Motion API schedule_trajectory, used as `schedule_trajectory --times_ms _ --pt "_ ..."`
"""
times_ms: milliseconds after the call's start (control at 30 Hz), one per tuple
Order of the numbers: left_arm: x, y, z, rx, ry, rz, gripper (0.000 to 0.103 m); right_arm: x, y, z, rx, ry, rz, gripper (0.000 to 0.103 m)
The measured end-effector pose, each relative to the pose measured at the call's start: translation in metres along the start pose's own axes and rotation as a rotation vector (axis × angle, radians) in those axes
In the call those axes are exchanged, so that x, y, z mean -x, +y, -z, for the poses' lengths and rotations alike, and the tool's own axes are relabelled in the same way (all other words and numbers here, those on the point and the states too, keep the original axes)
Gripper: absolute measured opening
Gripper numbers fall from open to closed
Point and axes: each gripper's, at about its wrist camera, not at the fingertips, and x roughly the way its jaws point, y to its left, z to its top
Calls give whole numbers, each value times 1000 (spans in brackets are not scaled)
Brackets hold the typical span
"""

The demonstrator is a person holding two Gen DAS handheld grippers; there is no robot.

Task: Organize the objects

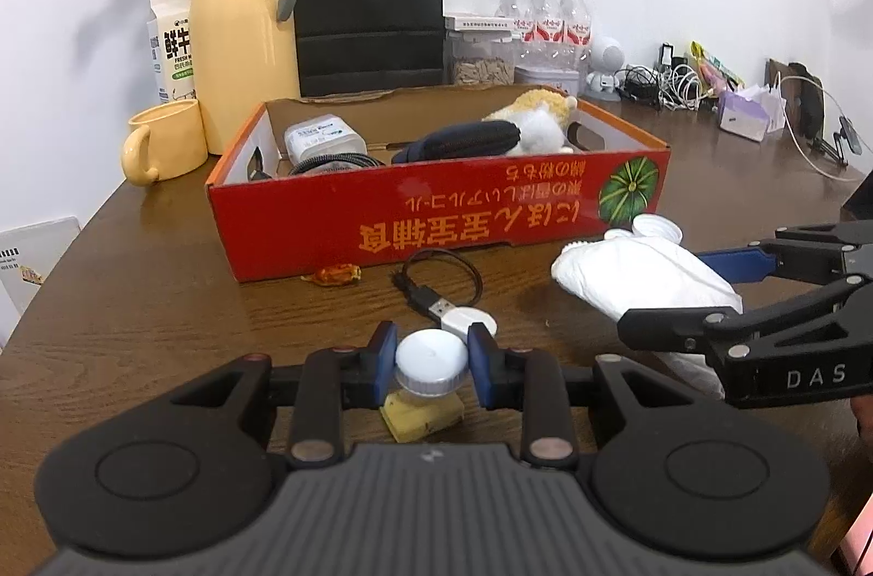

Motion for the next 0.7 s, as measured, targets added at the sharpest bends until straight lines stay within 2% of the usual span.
schedule_trajectory --times_ms 400,700 --pt "-4 10 -42 46 -89 -1 29 1 2 -41 23 -113 21 67" --pt "-17 20 -97 100 -189 -24 29 -13 0 -93 39 -208 47 67"
